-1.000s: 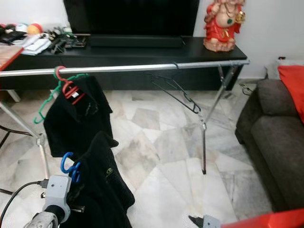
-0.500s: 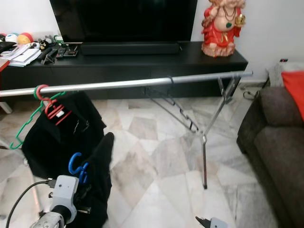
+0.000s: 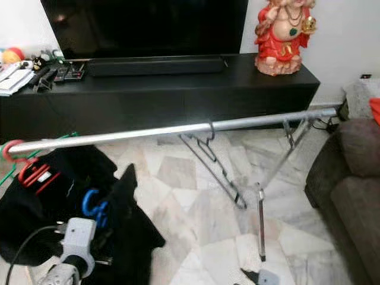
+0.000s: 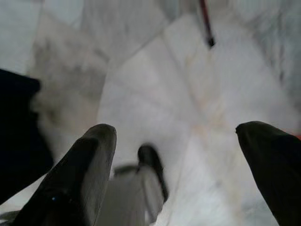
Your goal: Hang hanger
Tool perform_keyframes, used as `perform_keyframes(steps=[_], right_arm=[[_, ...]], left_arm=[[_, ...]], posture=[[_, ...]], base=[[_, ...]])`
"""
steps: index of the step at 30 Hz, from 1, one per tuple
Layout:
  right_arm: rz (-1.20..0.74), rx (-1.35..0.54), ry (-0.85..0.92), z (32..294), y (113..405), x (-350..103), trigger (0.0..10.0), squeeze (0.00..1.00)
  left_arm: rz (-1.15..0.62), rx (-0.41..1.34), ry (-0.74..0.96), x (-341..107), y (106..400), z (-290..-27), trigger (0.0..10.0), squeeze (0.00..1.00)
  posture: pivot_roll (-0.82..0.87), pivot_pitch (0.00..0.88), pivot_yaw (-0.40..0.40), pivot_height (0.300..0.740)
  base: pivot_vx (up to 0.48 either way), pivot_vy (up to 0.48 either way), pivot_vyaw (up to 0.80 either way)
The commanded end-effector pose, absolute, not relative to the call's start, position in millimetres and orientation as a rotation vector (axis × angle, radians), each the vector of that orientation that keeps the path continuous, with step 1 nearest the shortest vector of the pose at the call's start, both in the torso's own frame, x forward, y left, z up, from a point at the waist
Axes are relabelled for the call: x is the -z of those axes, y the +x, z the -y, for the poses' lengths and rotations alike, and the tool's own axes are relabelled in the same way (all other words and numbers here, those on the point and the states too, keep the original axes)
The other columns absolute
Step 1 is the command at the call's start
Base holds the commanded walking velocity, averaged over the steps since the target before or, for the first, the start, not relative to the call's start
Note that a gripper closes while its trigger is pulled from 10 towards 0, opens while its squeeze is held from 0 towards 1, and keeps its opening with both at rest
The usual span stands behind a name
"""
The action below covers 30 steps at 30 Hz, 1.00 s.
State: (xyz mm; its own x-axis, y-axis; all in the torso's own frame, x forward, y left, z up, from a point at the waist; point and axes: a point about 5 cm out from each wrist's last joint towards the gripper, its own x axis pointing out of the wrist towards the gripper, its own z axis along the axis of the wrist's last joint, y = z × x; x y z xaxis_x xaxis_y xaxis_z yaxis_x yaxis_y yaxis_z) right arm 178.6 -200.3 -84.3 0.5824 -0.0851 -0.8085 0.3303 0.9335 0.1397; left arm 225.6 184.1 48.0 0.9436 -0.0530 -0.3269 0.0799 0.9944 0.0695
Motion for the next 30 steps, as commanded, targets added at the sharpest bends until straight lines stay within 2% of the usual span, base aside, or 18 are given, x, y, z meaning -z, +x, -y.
perform_keyframes(steps=[1, 3, 10, 18, 21, 26, 30], right_arm=[[-0.935, 0.227, 0.312, 191.5, 177.0, 86.5, 10.0, 0.0], [-0.935, 0.223, 0.309, 191.8, 177.2, 86.3, 10.0, 0.0], [-0.935, 0.206, 0.295, 192.7, 177.9, 85.8, 10.0, 0.0], [-0.934, 0.194, 0.287, 192.9, 178.2, 85.6, 10.0, 0.0], [-0.934, 0.192, 0.286, 193.1, 178.1, 85.6, 10.0, 0.0], [-0.944, 0.185, 0.271, 194.0, 177.0, 86.0, 10.0, 0.0], [-0.947, 0.185, 0.265, 193.3, 177.0, 86.2, 10.0, 0.0]], left_arm=[[-0.296, 0.03, 0.09, -55.0, 227.0, -192.5, 10.0, 0.0], [-0.287, 0.032, 0.084, -56.0, 227.5, -192.0, 10.0, 0.0], [-0.26, 0.198, 0.199, -63.3, 231.6, -182.8, 10.0, 0.0], [-0.18, 0.217, 0.296, -81.3, 240.7, -190.7, 10.0, 0.0], [-0.12, 0.186, 0.301, -94.6, 250.2, -193.7, 10.0, 0.0], [-0.067, 0.135, 0.214, -108.5, 268.6, -190.2, 10.0, 0.0], [-0.076, 0.143, 0.163, -114.6, 288.2, -174.6, 10.0, 0.0]], posture=[[0.01, 0.147, -0.022, 0.74], [0.01, 0.147, -0.024, 0.74], [0.01, 0.149, -0.031, 0.74], [0.01, 0.148, -0.034, 0.74], [0.02, 0.147, -0.035, 0.74], [0.02, 0.131, -0.035, 0.74], [0.01, 0.122, -0.034, 0.74]], base=[[0.0, 0.0, 0.0], [0.0, 0.0, 0.0], [0.0, 0.0, 0.0], [0.0, 0.0, 0.0], [0.0, 0.0, 0.0], [0.0, 0.0, 0.0], [0.0, 0.0, 0.0]])
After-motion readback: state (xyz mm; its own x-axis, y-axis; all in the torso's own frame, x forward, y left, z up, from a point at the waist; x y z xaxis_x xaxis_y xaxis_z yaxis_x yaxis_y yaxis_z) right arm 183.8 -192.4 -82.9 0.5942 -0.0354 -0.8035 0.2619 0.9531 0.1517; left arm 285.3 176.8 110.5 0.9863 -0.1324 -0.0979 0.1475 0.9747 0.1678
